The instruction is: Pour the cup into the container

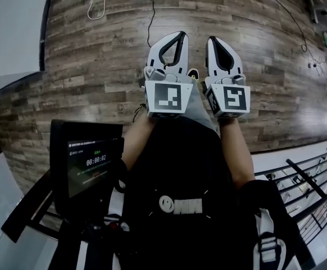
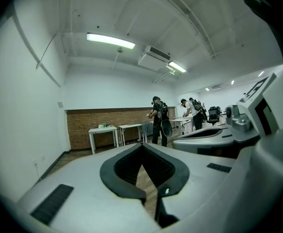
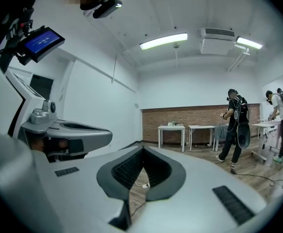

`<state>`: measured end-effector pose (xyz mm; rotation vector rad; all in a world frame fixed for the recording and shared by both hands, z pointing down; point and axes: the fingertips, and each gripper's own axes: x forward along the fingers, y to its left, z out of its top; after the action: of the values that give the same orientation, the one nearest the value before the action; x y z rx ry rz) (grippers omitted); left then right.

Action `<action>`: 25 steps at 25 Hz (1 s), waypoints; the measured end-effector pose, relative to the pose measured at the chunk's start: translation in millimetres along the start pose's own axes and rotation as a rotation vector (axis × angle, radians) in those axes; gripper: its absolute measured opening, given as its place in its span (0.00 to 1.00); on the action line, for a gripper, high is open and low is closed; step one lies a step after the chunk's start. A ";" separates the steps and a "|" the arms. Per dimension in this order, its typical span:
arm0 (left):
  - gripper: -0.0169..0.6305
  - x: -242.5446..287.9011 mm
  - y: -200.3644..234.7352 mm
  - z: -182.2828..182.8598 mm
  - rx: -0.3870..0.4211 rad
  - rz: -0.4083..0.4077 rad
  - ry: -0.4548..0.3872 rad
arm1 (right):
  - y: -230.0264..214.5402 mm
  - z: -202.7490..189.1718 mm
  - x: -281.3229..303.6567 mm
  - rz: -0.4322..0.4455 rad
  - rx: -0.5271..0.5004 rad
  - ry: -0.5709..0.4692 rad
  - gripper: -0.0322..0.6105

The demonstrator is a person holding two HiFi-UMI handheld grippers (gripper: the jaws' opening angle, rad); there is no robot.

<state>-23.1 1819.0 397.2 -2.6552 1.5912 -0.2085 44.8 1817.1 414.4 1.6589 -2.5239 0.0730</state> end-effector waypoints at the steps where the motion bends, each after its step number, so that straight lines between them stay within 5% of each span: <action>1: 0.03 10.4 -1.9 -1.4 0.001 0.008 0.021 | -11.0 -3.1 4.7 -0.012 0.011 0.030 0.06; 3: 0.03 42.1 -8.5 -19.2 -0.023 0.033 0.149 | -41.1 -22.0 19.1 -0.020 0.047 0.140 0.06; 6: 0.03 91.1 -25.2 -72.2 -0.168 0.041 0.446 | -87.8 -76.8 40.0 -0.052 0.115 0.406 0.06; 8: 0.03 112.1 -35.1 -98.2 -0.229 0.047 0.574 | -109.3 -110.5 48.2 -0.097 0.174 0.561 0.06; 15: 0.03 169.0 -69.3 -136.8 -0.296 0.041 0.754 | -152.1 -168.4 65.9 -0.116 0.333 0.788 0.06; 25: 0.03 222.1 -68.1 -169.0 -0.450 0.060 0.933 | -193.1 -191.9 107.1 -0.048 0.398 0.868 0.06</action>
<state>117.0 1661.7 592.6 -3.0197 2.1189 -1.4135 194.1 1663.0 613.3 1.3481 -1.8551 1.0868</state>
